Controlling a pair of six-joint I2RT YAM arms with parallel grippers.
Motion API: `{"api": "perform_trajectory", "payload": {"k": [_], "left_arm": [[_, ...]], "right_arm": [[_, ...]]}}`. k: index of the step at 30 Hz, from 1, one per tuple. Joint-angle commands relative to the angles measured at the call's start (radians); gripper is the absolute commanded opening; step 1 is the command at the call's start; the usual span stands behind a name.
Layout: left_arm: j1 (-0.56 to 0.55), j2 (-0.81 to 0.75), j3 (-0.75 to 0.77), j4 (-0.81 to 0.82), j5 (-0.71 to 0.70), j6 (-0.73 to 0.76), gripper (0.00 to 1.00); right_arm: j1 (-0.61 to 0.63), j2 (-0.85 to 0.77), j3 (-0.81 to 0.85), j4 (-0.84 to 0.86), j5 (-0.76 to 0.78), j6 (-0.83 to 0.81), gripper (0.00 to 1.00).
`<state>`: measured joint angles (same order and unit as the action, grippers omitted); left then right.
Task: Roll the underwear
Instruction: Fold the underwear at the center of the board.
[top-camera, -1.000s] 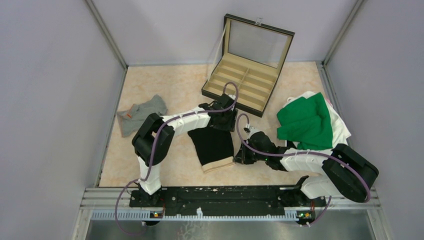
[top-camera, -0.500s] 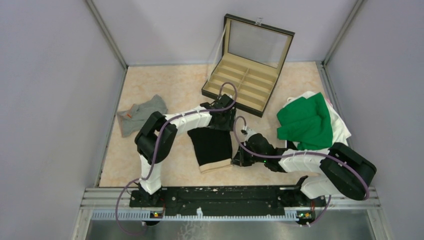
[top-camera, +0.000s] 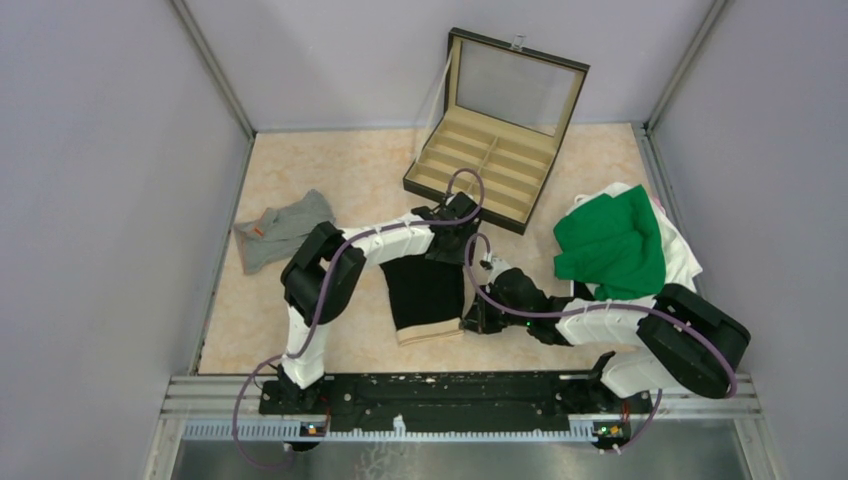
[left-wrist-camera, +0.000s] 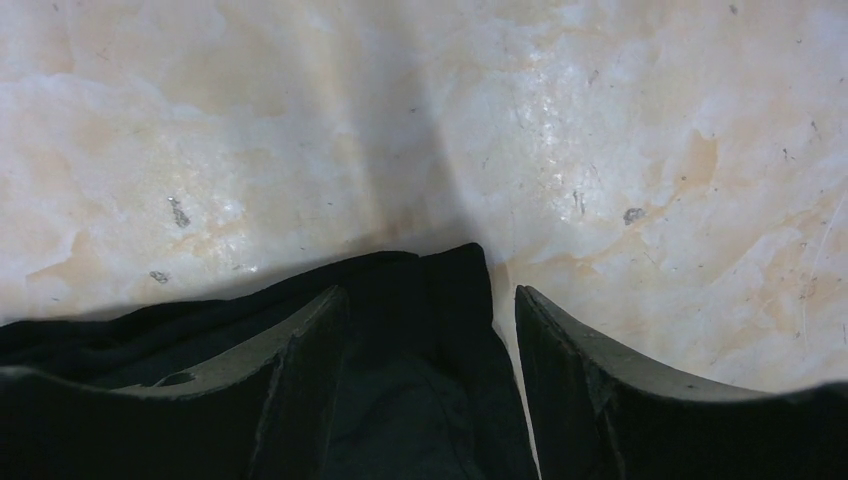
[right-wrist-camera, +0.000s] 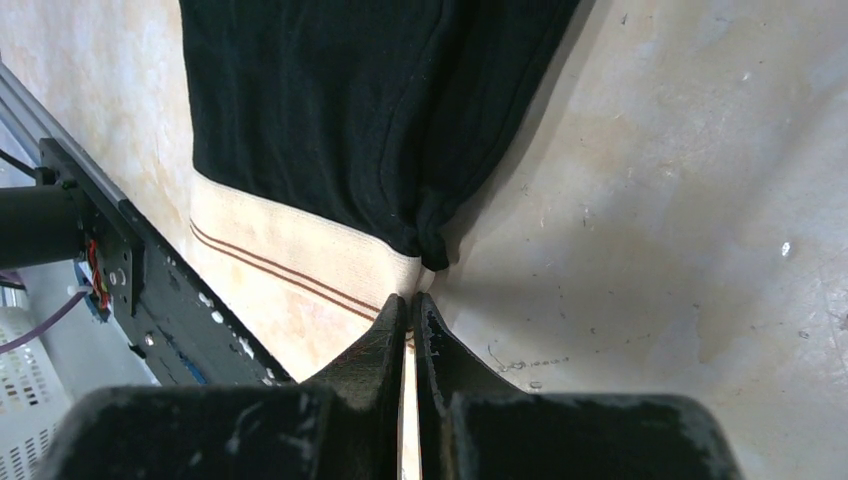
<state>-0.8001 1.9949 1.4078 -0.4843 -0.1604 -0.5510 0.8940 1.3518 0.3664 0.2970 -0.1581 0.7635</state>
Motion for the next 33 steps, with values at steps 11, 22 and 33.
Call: {"api": "perform_trajectory", "payload": {"k": [11,22,33], "left_arm": [[-0.06,-0.078,0.039,-0.01,-0.075,-0.027,0.65],[-0.084,-0.053,0.047,-0.007,-0.074,-0.021,0.58],[-0.089,0.006,0.06,-0.025,-0.104,-0.015,0.54]], "right_arm": [[0.01,0.02,-0.021,0.059,0.002,0.007,0.0],[0.01,0.026,-0.02,0.058,0.002,0.008,0.0],[0.01,0.026,-0.021,0.058,0.001,0.008,0.0]]}}
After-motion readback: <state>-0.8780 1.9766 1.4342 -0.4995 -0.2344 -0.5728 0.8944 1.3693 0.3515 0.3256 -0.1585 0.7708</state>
